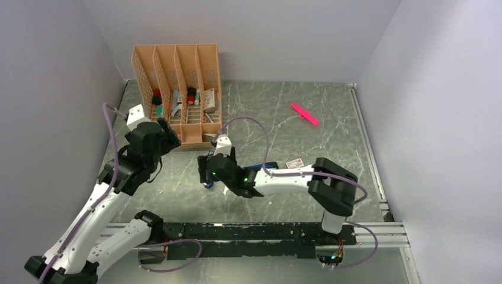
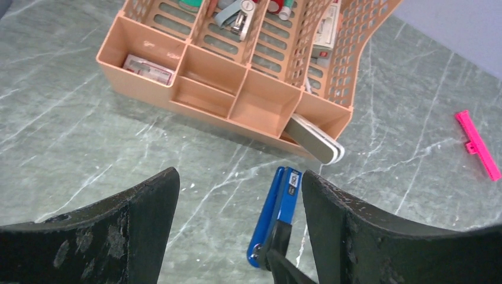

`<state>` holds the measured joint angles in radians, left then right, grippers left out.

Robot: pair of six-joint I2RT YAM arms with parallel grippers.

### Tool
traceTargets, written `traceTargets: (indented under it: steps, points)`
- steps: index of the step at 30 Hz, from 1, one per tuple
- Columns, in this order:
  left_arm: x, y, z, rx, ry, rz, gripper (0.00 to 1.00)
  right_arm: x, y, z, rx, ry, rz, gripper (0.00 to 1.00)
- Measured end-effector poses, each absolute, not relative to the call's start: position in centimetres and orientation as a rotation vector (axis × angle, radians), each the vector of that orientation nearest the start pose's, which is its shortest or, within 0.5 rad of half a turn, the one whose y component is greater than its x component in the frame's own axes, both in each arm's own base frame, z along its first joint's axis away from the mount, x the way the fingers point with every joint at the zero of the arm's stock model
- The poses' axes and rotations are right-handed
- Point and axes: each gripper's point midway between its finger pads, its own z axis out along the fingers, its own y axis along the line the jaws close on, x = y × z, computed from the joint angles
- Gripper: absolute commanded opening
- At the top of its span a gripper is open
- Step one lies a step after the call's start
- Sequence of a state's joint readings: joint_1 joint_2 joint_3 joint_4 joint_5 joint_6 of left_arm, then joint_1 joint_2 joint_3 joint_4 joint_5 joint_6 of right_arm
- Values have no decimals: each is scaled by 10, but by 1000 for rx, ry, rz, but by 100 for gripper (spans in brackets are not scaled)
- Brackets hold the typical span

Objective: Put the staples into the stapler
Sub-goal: Move the stapler to the center of the board.

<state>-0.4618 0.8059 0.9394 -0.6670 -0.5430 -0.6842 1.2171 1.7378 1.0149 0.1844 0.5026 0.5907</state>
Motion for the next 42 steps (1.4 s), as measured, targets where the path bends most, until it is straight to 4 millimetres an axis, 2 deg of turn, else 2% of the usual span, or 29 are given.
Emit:
traceTargets:
  steps: [7, 15, 21, 25, 31, 38, 42]
  points:
    - [253, -45, 237, -525, 1972, -96, 80, 237, 442, 82, -337, 2112, 490, 90]
    - [250, -42, 234, -505, 1977, -74, 78, 236, 432, 38, -391, 2196, 344, 74]
    - [248, -39, 227, -493, 2010, -37, 76, 234, 432, 33, -417, 2210, 337, 55]
    - [246, -38, 225, -481, 2021, -23, 76, 233, 432, 32, -440, 2206, 340, 52]
    - [245, -31, 223, -459, 2029, 37, 78, 227, 426, 27, -519, 2191, 346, 44]
    - [248, -27, 224, -393, 2050, 105, 77, 222, 411, 27, -615, 2165, 338, 25]
    - [250, -27, 221, -345, 2073, 139, 78, 220, 405, 27, -699, 2140, 341, 21]
